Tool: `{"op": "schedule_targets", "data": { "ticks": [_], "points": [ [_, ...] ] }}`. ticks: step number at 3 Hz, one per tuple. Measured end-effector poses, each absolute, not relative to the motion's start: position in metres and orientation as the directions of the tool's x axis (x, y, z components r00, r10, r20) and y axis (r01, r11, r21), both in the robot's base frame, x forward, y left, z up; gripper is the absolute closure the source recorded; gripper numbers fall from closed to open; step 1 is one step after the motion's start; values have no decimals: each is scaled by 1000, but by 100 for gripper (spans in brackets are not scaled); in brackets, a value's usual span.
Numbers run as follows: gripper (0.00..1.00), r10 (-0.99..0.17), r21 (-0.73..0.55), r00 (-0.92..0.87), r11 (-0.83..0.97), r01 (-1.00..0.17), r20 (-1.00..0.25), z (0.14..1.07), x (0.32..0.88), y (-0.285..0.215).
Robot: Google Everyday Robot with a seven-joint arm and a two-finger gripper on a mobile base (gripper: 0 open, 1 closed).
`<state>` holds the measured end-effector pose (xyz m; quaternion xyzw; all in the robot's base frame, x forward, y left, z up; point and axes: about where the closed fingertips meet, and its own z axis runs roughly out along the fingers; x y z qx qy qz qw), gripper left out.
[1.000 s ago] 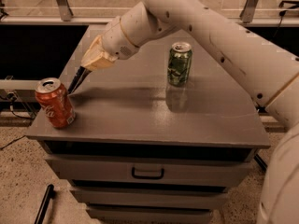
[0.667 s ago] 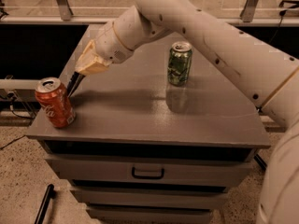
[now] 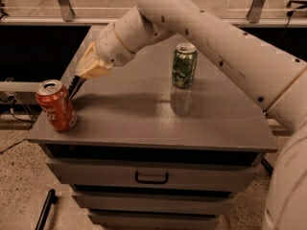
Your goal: Move rxbar blueberry near coke can
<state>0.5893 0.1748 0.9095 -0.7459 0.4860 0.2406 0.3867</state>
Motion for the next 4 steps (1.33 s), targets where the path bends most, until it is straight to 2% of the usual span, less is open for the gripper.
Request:
{"op": "schedule_targets", "data": {
  "ticks": [1,2,4],
  "points": [
    [15,-538,-342,413,-232,-911,-735,909,588,177],
    [0,-537,-340,414,-236,-910,-735,908,587,179],
    [0,-658,-262,361,-249,-932,-661,933,617,159]
  ]
}}
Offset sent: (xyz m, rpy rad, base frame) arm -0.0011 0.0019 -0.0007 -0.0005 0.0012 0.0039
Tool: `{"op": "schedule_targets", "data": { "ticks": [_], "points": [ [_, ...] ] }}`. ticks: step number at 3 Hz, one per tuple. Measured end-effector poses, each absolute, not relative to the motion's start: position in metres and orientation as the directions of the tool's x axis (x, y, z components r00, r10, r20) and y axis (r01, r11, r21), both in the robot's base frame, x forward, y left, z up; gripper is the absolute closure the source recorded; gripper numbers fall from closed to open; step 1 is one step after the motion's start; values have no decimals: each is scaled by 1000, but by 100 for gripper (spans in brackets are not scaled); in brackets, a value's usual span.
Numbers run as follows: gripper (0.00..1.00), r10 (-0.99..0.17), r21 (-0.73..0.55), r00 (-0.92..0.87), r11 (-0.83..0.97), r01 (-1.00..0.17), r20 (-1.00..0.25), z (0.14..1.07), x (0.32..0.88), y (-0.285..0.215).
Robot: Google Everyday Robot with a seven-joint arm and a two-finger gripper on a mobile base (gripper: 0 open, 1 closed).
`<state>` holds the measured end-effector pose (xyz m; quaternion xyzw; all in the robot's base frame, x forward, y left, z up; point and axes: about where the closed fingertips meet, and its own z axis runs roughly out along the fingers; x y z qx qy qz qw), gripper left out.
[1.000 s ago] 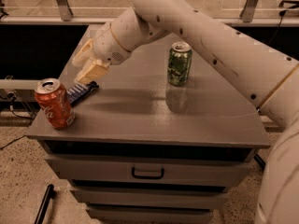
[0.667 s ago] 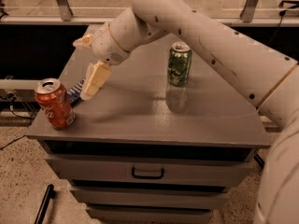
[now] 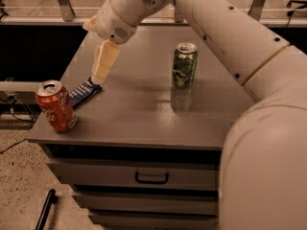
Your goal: Move rxbar blueberry near coke can
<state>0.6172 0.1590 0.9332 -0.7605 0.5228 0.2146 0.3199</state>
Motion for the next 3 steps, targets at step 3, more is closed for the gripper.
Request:
{"op": "schedule_targets", "data": {
  "ticks": [3],
  "points": [
    [0,-694,-440,380,-100,-892,-612,1039,644,105]
  ]
}}
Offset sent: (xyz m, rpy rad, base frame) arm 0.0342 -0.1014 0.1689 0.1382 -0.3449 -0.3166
